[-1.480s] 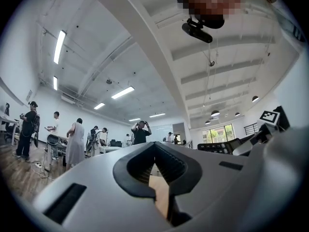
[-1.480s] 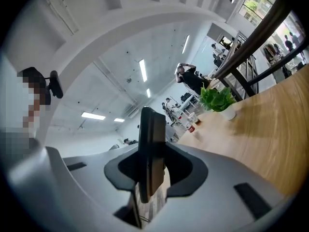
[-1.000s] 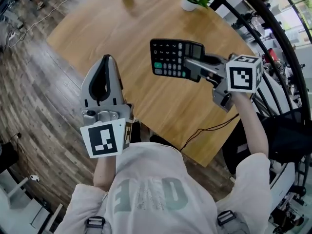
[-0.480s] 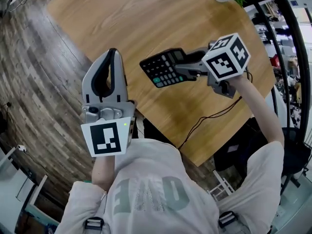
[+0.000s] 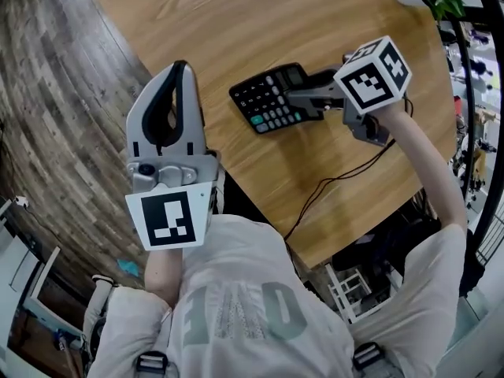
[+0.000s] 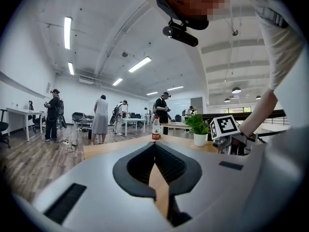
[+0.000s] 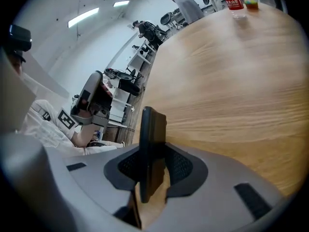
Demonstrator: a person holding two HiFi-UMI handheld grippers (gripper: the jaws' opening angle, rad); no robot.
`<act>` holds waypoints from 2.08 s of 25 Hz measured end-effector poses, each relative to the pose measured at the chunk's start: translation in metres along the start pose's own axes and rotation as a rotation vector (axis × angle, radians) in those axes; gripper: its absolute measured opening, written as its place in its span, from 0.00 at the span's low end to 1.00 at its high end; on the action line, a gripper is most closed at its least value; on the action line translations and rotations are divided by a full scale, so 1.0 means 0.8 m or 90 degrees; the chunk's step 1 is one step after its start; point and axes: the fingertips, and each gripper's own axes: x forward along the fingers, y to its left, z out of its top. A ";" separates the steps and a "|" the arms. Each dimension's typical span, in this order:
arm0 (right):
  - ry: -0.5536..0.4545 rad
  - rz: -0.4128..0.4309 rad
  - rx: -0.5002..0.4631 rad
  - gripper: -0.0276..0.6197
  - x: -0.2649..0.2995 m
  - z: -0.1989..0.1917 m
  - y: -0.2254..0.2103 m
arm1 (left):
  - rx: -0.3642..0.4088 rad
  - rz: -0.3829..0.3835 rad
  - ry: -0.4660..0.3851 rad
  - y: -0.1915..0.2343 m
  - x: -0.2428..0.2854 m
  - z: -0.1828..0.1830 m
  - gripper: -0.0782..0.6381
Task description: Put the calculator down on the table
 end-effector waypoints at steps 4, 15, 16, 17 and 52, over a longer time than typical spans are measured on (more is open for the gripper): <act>0.004 0.022 0.025 0.22 0.008 0.008 -0.006 | 0.024 0.007 0.009 0.007 0.004 -0.010 0.12; 0.017 -0.030 0.023 0.23 0.023 -0.002 -0.036 | 0.025 0.005 0.000 0.000 0.010 -0.013 0.12; 0.018 -0.030 0.024 0.23 0.023 -0.002 -0.036 | 0.025 0.003 0.001 -0.002 0.011 -0.013 0.12; 0.018 -0.032 0.023 0.23 0.023 -0.002 -0.036 | 0.026 0.001 0.002 -0.004 0.011 -0.013 0.12; -0.580 -0.613 -0.086 0.10 -0.238 0.048 0.046 | 0.089 0.027 -0.150 0.024 -0.079 0.130 0.12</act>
